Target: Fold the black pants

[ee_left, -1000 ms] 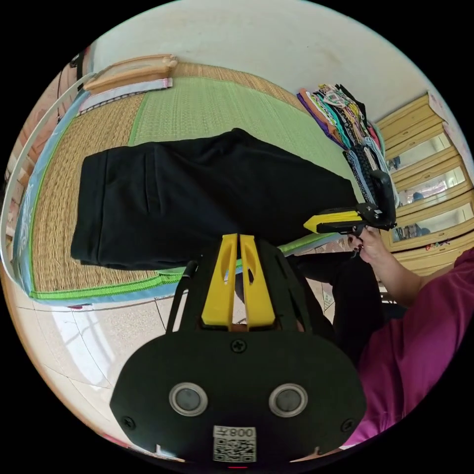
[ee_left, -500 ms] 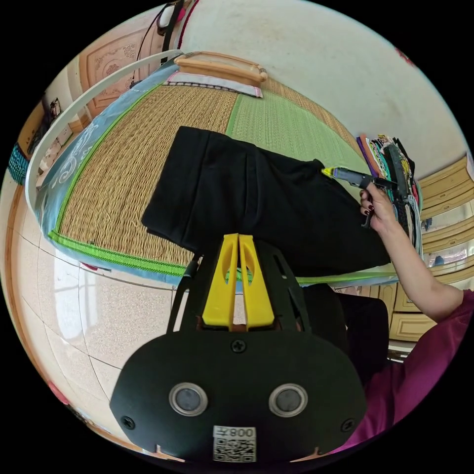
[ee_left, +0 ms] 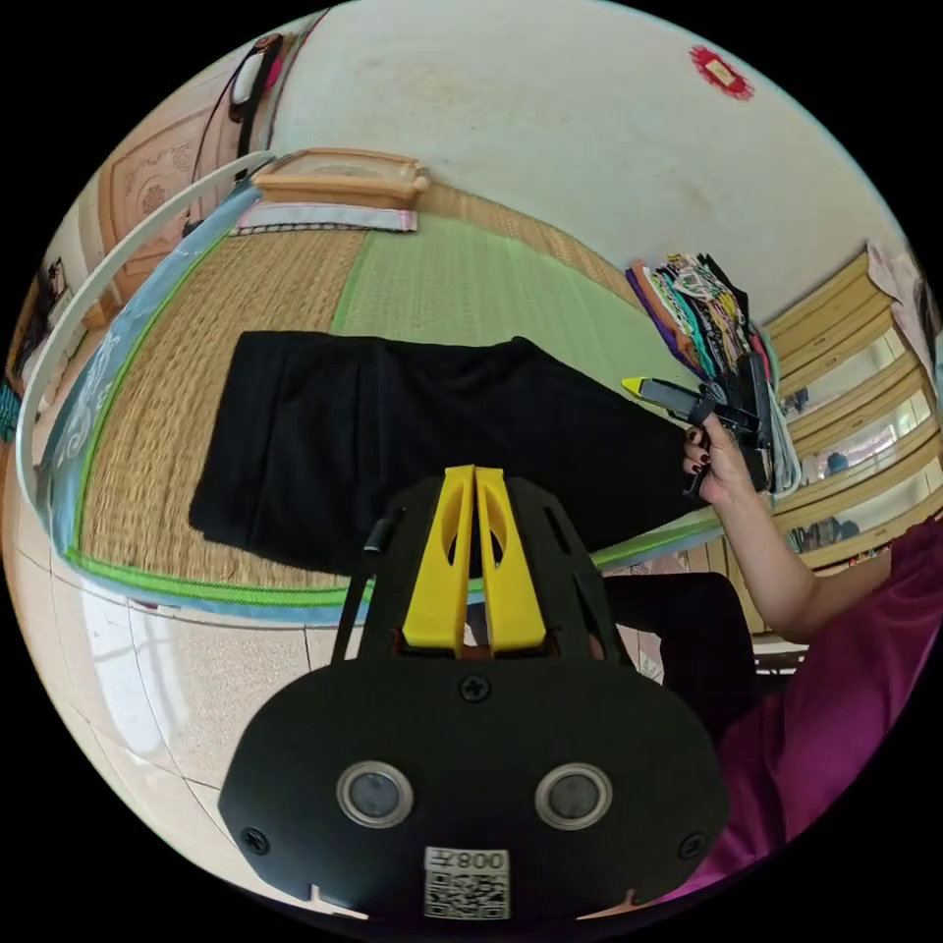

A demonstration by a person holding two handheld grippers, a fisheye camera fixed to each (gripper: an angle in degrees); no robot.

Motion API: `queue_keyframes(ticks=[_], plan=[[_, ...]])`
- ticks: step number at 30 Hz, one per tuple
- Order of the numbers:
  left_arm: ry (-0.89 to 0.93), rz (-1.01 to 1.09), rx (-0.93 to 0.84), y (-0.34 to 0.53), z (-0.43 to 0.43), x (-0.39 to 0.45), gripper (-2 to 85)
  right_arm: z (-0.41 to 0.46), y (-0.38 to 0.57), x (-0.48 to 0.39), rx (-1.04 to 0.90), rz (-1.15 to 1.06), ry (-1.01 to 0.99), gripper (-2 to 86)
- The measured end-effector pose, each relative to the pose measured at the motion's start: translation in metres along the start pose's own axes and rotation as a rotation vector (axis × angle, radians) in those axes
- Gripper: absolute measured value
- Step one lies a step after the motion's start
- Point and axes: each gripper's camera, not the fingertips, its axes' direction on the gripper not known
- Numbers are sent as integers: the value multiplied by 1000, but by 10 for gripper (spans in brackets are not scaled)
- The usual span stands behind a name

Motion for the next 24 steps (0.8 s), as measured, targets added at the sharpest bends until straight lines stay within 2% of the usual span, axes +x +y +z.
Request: queue_keyframes(ticks=[4,6,7,9,14,20,24], plan=[[55,108,-135,-42,68,52,1,-44,90,65,-16,205,154,1],[35,104,-251,-52,103,64,1,-53,115,85,33,250,54,1],[59,74,-195,-56,105,69,2,-58,123,93,39,268,15,1],[72,50,-223,-66,111,82,3,-69,131,95,64,273,35,1],[129,173,-201,-103,125,152,14,-143,191,127,304,349,65,8],[310,484,-268,-179,214,305,61,-229,285,172,501,532,320,52],[353,692,-330,-227,293,430,77,-238,309,191,477,577,364,79]])
